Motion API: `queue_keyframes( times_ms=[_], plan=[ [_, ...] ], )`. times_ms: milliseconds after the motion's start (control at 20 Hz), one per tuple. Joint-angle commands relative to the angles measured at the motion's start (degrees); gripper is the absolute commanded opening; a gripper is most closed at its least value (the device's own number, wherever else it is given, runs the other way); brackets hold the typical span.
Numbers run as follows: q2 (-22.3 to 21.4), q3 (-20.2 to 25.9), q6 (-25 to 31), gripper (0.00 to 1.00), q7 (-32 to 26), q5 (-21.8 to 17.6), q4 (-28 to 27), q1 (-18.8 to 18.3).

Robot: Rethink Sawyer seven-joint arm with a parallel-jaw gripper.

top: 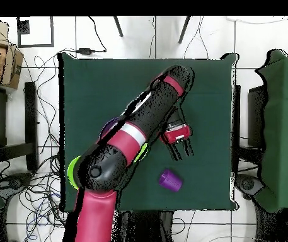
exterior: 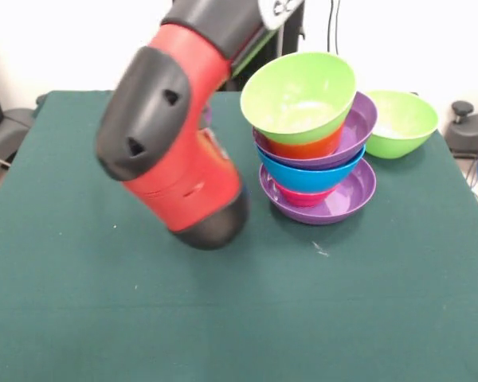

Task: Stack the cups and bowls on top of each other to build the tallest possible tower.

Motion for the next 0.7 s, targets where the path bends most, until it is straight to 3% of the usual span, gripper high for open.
queue_keyframes(
  times_ms=[50,700],
  plan=[
    [5.4,4.0,1.5,1.00,5.4,4.6,-8.7,-3.7],
    [8.9,1.8,1.7,1.00,8.7,10.4,-13.4,-6.3]
  ],
)
